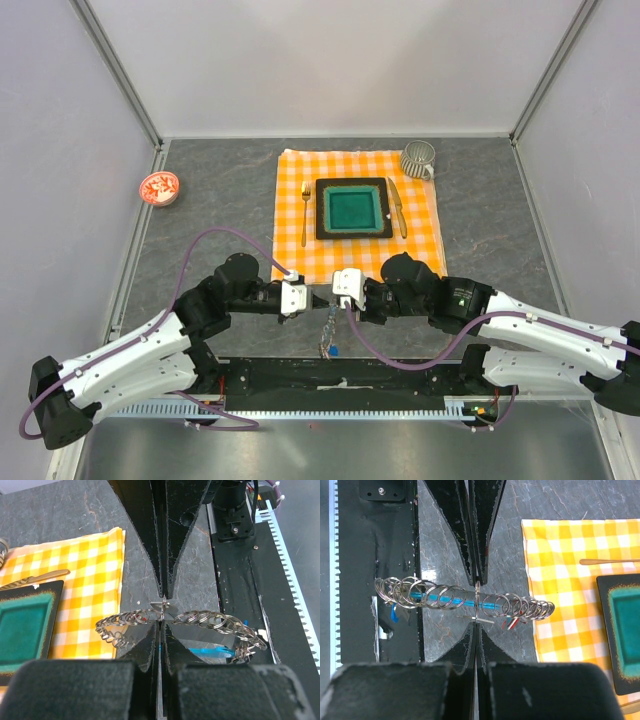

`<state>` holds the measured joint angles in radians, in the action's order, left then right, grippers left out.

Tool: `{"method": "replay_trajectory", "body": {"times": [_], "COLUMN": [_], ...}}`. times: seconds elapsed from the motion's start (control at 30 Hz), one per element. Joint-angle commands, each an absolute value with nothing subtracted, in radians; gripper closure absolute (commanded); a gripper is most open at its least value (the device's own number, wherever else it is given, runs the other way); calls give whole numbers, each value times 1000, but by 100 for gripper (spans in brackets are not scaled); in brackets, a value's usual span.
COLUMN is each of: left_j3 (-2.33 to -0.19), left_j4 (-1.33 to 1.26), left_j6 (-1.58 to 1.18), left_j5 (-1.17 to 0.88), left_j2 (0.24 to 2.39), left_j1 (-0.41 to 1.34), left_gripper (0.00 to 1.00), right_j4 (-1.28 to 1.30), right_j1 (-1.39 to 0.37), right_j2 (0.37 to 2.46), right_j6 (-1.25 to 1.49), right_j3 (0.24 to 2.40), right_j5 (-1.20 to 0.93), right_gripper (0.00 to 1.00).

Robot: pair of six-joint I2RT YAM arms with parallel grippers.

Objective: Put the keys on the keyring

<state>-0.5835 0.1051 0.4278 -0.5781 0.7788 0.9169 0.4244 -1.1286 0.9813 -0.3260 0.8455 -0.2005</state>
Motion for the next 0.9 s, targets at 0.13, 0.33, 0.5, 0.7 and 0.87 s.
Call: {"method": "replay_trajectory", "body": {"times": [0.13,0.33,0.5,0.7,0.87], "left_j3": [-617,-623,-624,-627,-629], "left_j4": [40,46,46,48,52], "left_j6": [426,423,423,420,419], "left_j5": [-612,-617,-617,-623,-630], "left_j2": [787,801,810,815,819], "left_j1": [920,922,920,920,920], "left_gripper": [98,98,98,98,98], "right_j4": [376,373,371,370,370], "right_j1": [-1135,-1135,-1137,-1138,-1137], "right_j2": [973,965,966,969,974], "right_j6": [-319,-322,-324,-325,-325], "right_j3": [848,851,853,856,857], "right_j5": [-201,-204,-215,-218,-221], "right_gripper": [100,100,100,100,100]}}
